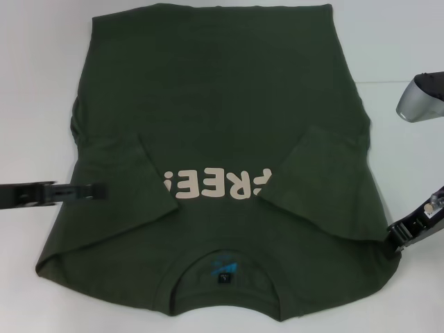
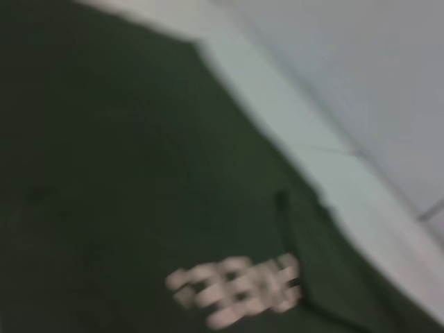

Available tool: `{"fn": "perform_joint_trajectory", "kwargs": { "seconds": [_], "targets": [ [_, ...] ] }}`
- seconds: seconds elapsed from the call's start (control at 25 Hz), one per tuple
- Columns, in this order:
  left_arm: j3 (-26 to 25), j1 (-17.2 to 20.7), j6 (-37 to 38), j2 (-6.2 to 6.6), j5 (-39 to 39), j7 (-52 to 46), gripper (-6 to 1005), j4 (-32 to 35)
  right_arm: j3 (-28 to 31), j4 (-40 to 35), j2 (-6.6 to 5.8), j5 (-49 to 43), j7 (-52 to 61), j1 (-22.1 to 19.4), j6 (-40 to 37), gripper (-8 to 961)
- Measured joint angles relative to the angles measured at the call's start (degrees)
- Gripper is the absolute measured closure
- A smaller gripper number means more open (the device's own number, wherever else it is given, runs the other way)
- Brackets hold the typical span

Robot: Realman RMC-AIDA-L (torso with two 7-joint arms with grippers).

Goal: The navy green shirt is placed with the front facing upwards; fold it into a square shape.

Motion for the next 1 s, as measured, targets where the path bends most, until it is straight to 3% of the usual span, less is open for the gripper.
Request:
{"fn": "perform_joint_trajectory", "kwargs": {
  "seconds": [0.24,0.4,0.76,1.0],
  "targets": [
    [-4.7,-1.5,4.5,1.93,9.2,-13.9,111,2.9,0.1,-0.1,-0.2,0.1,-0.4,0.0,0.1,918],
    [-4.6,-3.2,5.2,2.64,17.0,-18.9,111,2.5,0.1,-0.2,-0.22,0.1,-0.6,0.1,0.3,919],
    [-3.3,-4.4,1.6,2.82,24.6,-22.9,110,0.1,0.7,-0.2,-0.18,0.1,-1.3,0.3,0.4,918],
    [-0.7,-5.0,-1.2,2.73,25.6,-23.2,111,-3.0,0.7,-0.1,-0.15,0.1,-1.3,0.3,0.4,918]
  ]
}}
